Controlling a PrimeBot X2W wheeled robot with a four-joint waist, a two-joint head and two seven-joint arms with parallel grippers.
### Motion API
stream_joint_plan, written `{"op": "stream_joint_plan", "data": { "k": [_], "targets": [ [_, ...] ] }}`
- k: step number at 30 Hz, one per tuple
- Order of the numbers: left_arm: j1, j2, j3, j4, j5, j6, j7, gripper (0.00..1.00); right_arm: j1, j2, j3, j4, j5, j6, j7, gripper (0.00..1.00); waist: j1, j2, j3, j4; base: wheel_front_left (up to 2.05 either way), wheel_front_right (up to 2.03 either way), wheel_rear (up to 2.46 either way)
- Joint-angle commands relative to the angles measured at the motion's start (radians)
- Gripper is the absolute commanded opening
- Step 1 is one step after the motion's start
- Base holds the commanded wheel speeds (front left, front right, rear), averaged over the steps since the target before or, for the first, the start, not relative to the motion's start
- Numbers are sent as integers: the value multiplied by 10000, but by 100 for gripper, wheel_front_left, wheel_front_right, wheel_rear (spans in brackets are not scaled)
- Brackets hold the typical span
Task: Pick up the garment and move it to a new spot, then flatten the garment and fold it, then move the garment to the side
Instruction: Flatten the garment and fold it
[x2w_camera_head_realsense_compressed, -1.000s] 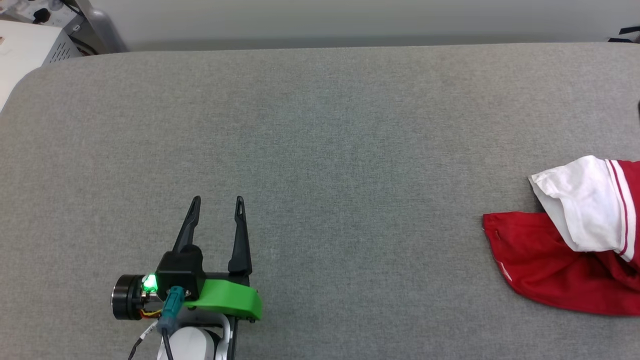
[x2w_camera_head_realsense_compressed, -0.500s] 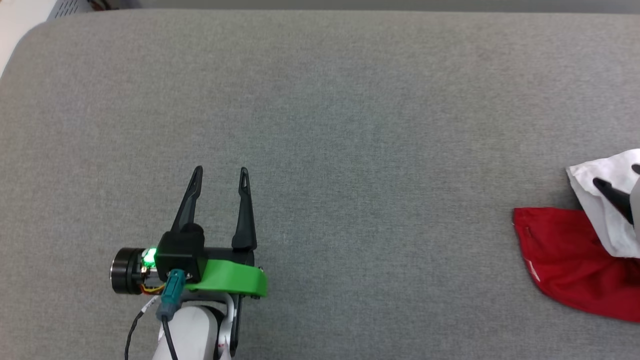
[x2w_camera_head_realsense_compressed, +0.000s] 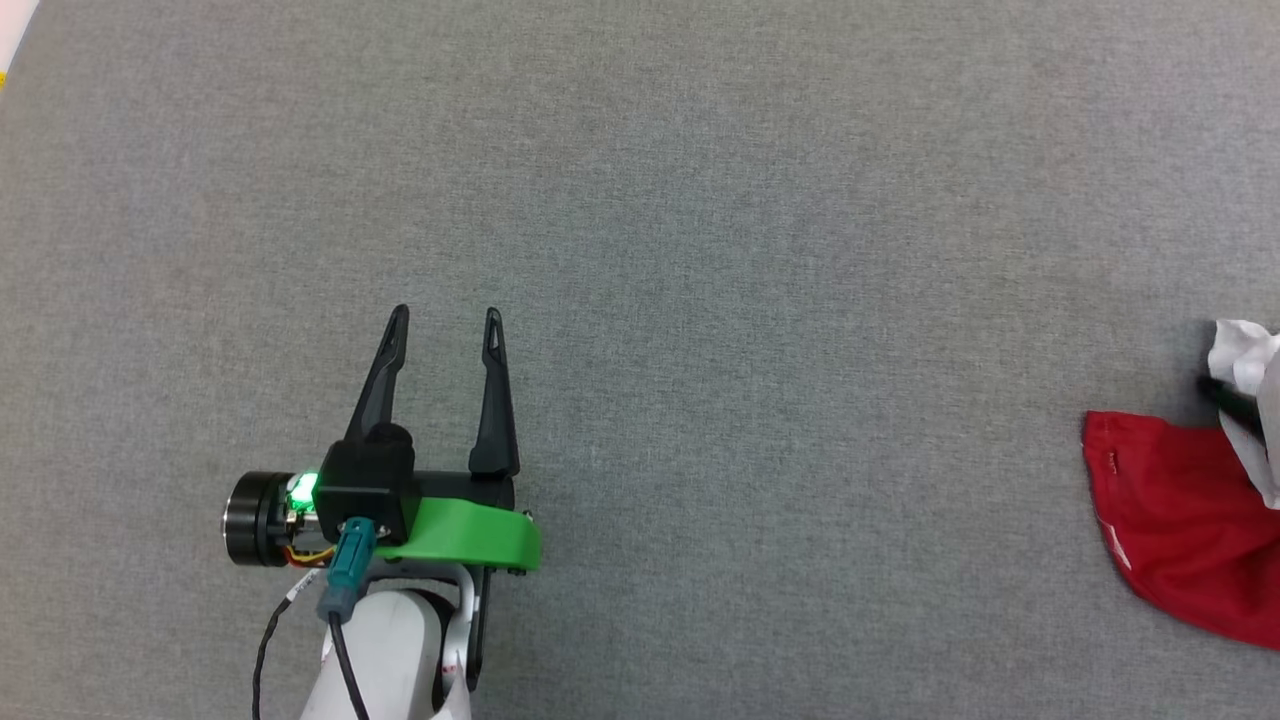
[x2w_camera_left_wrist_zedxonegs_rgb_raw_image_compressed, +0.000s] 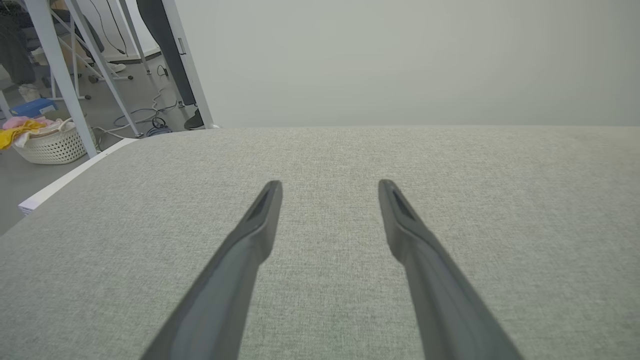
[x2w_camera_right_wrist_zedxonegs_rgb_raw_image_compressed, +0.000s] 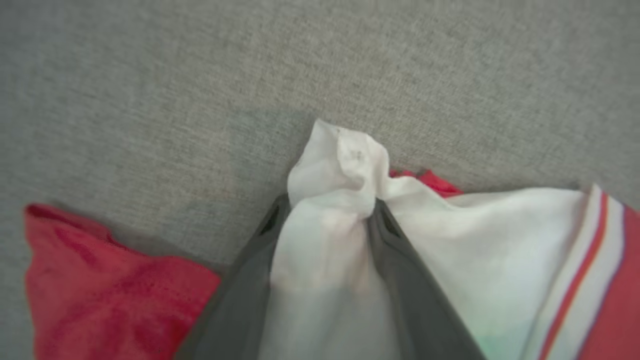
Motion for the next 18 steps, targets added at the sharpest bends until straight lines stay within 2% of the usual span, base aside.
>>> {"op": "stream_joint_plan", "data": {
  "k": [1,6,11,18],
  "targets": [
    [-66,-20,53,30,-11,58,-57,100,256,457,377,521,114,-21,-253,0,0,1,-122,-110,0,0,0],
    [21,-20,109,112,-3,17,-57,100,66,445,122,435,311,-21,-1669,0,0,1,-499,-330,0,0,0],
    [252,-20,103,143,1,-17,-57,100,168,197,-366,-183,490,-21,-3032,0,0,1,-1000,-528,0,0,0],
    [545,-20,114,161,-5,-49,-57,100,395,11,-1187,-1492,554,-21,-3825,0,0,1,-1430,-616,0,0,0]
  ]
}}
